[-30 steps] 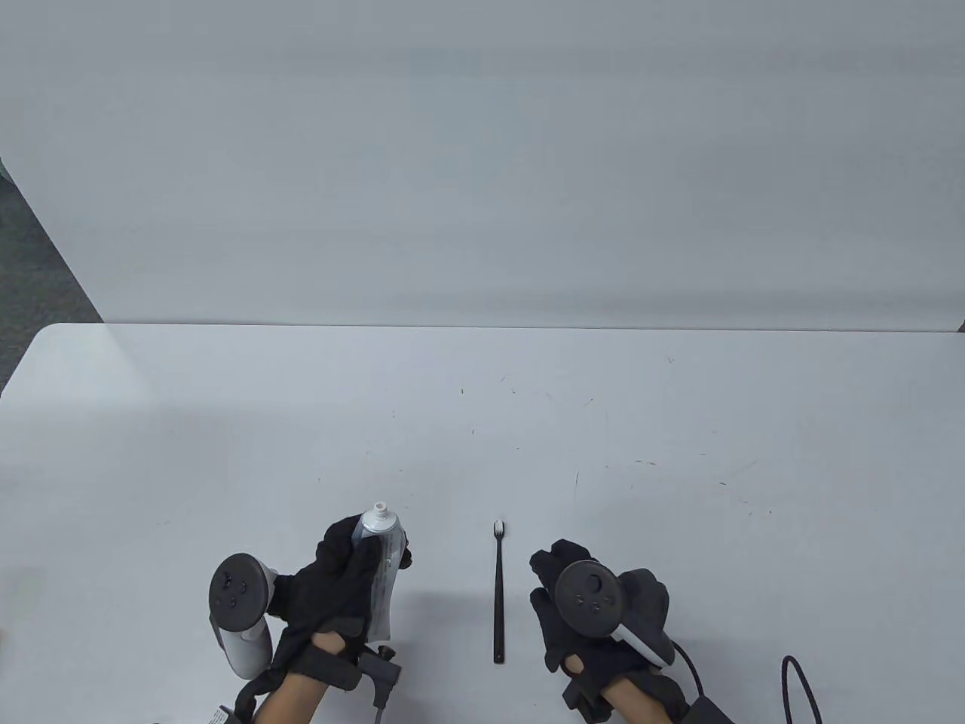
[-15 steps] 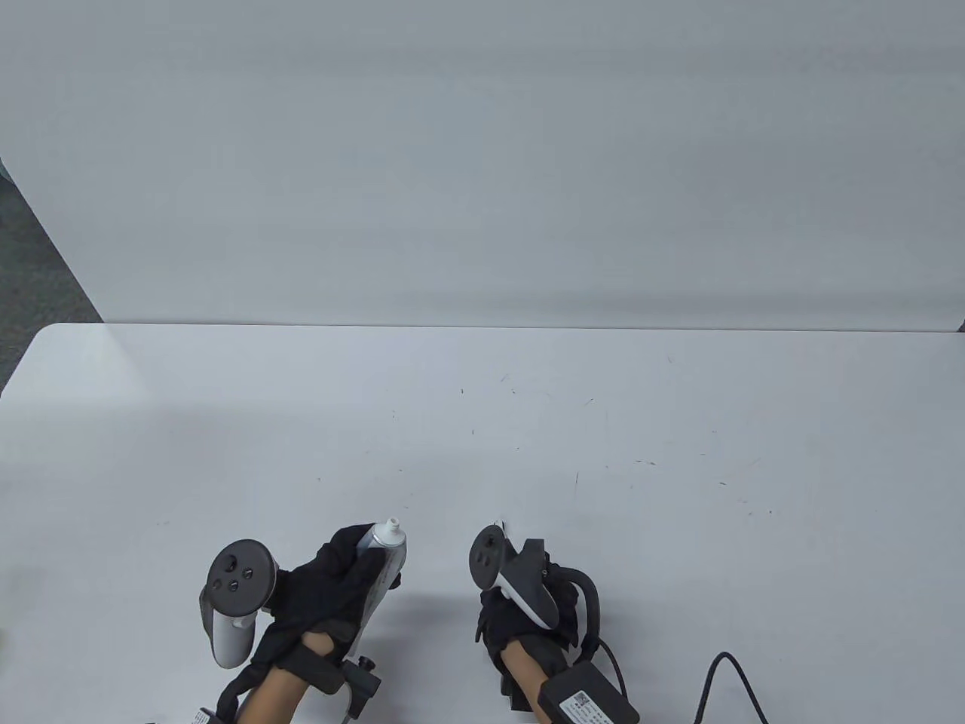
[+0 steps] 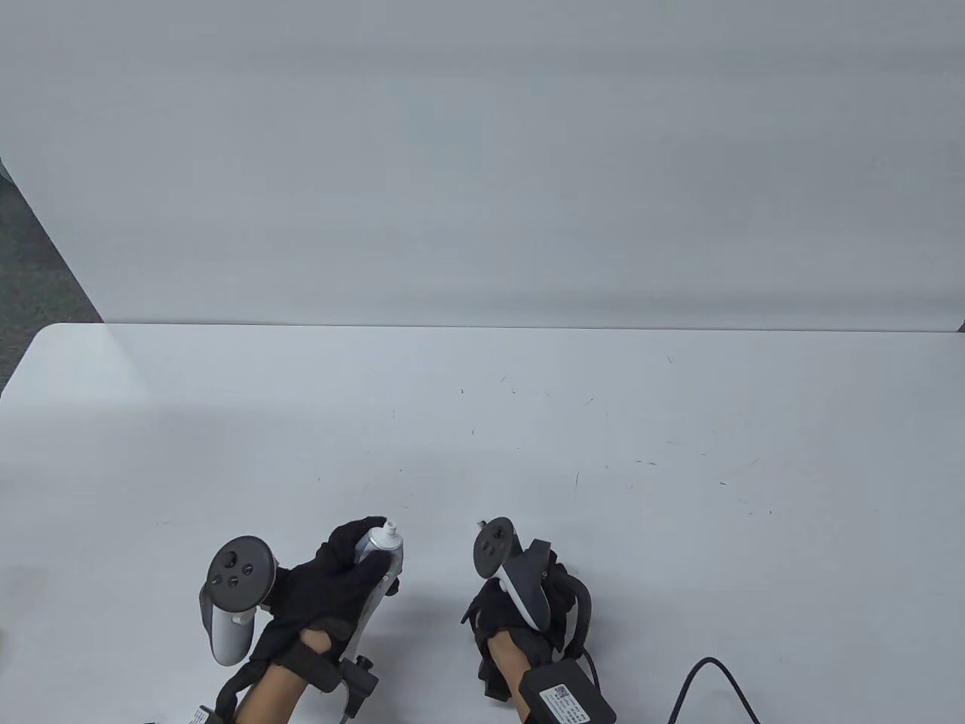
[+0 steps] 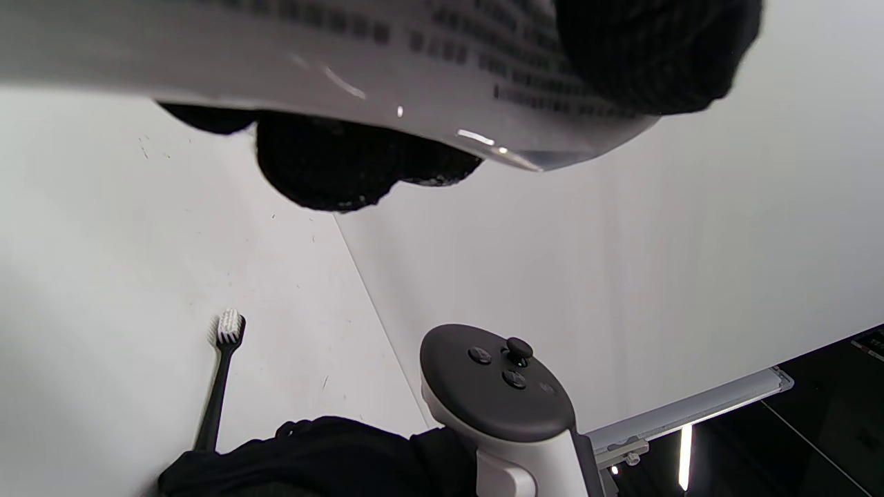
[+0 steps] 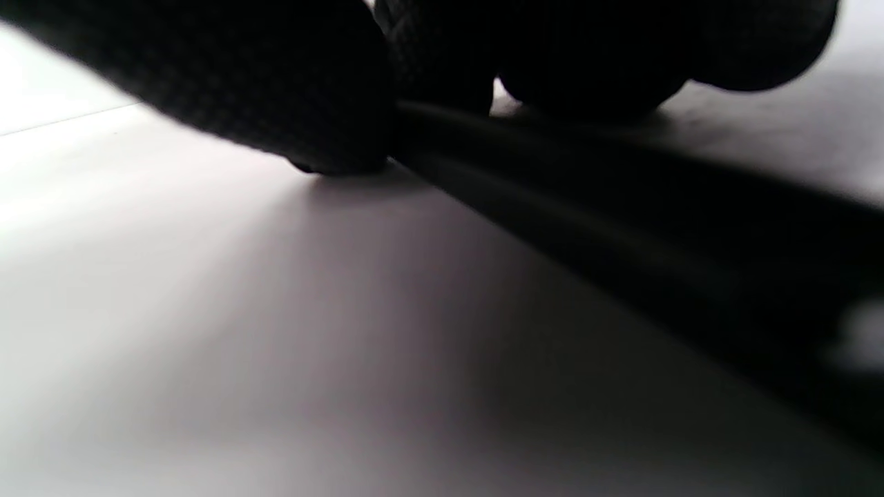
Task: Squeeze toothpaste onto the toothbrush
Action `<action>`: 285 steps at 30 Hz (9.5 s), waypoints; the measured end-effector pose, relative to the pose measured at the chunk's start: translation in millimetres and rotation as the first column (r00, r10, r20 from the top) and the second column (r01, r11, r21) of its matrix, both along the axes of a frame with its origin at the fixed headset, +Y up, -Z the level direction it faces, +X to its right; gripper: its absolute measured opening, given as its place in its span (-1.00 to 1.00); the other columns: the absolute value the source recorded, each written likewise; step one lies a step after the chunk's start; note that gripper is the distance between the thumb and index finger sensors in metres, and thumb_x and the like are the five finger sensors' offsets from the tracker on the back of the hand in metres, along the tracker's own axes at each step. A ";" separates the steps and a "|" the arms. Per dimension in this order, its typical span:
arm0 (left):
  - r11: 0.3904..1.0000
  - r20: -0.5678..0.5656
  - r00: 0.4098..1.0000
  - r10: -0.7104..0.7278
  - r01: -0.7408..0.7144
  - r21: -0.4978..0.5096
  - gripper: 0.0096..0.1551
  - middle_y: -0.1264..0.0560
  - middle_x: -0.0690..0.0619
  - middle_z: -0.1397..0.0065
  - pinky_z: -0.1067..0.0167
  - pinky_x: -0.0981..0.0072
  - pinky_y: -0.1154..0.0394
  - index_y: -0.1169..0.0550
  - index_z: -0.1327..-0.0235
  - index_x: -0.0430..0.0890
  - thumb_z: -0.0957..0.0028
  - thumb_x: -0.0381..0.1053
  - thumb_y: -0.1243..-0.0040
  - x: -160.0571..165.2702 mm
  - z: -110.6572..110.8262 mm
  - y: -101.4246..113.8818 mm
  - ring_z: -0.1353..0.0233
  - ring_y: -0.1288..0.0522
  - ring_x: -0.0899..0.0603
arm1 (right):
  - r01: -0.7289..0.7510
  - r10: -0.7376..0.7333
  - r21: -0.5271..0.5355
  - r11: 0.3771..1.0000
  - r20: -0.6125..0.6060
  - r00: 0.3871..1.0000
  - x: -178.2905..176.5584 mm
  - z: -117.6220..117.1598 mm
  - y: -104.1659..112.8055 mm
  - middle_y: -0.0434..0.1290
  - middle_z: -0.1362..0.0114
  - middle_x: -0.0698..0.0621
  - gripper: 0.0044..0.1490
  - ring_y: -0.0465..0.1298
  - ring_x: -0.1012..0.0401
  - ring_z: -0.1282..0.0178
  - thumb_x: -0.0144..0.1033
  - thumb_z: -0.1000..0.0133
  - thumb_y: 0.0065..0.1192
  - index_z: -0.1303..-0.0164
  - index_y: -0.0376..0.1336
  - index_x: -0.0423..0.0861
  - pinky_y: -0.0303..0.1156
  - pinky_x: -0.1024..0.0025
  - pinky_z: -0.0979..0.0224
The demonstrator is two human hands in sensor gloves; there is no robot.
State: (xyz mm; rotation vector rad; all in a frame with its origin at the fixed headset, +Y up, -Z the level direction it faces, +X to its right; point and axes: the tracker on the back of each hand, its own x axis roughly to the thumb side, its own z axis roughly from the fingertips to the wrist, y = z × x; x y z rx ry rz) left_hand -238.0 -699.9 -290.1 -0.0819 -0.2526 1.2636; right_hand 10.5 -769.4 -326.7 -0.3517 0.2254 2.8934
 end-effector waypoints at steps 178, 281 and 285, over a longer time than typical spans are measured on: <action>0.985 -0.168 0.983 -0.073 0.097 0.142 -0.31 -0.68 -0.11 -0.10 -0.08 -0.23 -0.54 -0.67 -0.10 -0.06 0.35 0.14 -0.51 7.7 29.5 22.9 -0.16 -0.67 -0.27 | 0.463 -0.364 0.386 0.798 -0.302 0.881 125.4 28.6 60.1 0.47 -0.19 -0.16 -0.26 0.63 0.02 0.21 -0.24 0.10 0.33 -0.31 0.29 -0.20 0.60 0.01 0.24; 0.951 -0.006 0.979 -0.202 0.198 0.239 -0.48 -0.66 -0.18 -0.15 -0.08 -0.25 -0.51 -0.67 -0.15 -0.09 0.10 0.00 -0.45 19.3 25.0 28.4 -0.02 -0.65 -0.26 | 0.198 0.218 0.570 0.797 -0.579 0.785 31.1 93.8 87.7 0.38 -0.36 -0.20 -0.12 0.48 -0.24 -0.22 -0.12 0.20 0.48 -0.35 0.25 -0.09 0.45 -0.27 -0.18; 0.953 0.036 0.983 -0.182 0.167 0.254 -0.50 -0.61 -0.16 -0.29 -0.18 -0.27 -0.48 -0.69 -0.13 -0.01 0.14 -0.15 -0.50 19.6 24.7 28.6 -0.16 -0.61 -0.27 | 0.220 0.180 0.536 0.815 -0.596 0.783 33.0 90.8 86.0 0.38 -0.36 -0.20 -0.12 0.48 -0.24 -0.22 -0.12 0.20 0.48 -0.35 0.25 -0.09 0.46 -0.27 -0.18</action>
